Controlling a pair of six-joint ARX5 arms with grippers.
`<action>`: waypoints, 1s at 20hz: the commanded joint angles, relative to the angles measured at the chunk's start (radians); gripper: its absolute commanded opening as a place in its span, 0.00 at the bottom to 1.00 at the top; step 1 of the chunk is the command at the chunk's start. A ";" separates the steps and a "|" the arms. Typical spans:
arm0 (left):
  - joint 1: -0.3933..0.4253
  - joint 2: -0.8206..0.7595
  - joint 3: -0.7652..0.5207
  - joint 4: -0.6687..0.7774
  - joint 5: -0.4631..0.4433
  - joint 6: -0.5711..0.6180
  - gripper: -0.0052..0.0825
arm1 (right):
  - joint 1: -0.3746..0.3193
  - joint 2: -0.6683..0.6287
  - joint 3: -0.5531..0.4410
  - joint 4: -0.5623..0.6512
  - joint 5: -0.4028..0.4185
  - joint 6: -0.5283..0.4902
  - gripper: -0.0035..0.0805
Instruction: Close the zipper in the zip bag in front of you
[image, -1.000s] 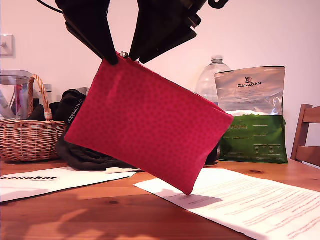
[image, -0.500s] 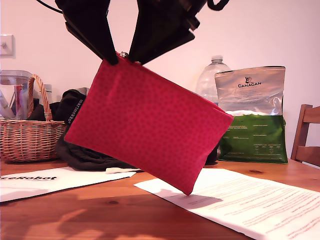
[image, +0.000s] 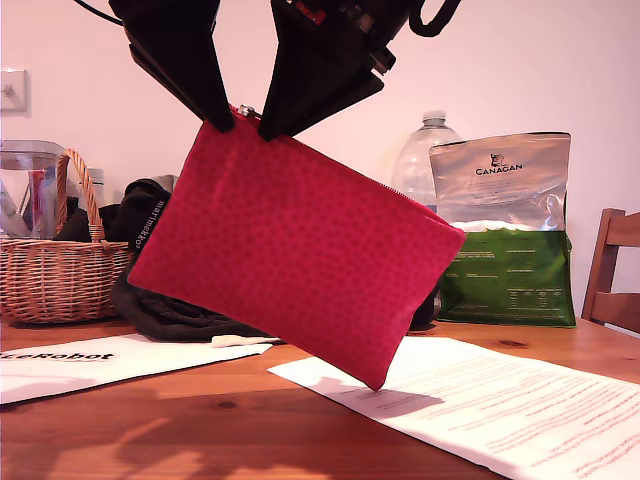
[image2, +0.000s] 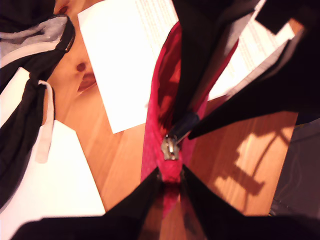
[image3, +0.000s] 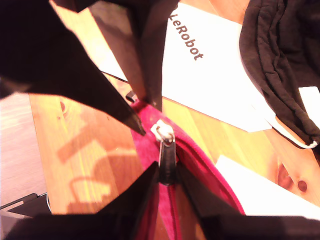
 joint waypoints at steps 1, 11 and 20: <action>-0.003 -0.007 0.000 0.003 -0.013 -0.002 0.03 | -0.001 0.011 -0.003 0.006 -0.007 0.002 0.05; -0.003 -0.007 0.000 0.000 -0.018 -0.002 0.03 | -0.001 0.010 -0.003 0.021 -0.007 0.009 0.20; -0.025 -0.007 0.000 0.000 -0.020 0.005 0.03 | 0.000 0.010 0.030 0.020 -0.008 0.019 0.15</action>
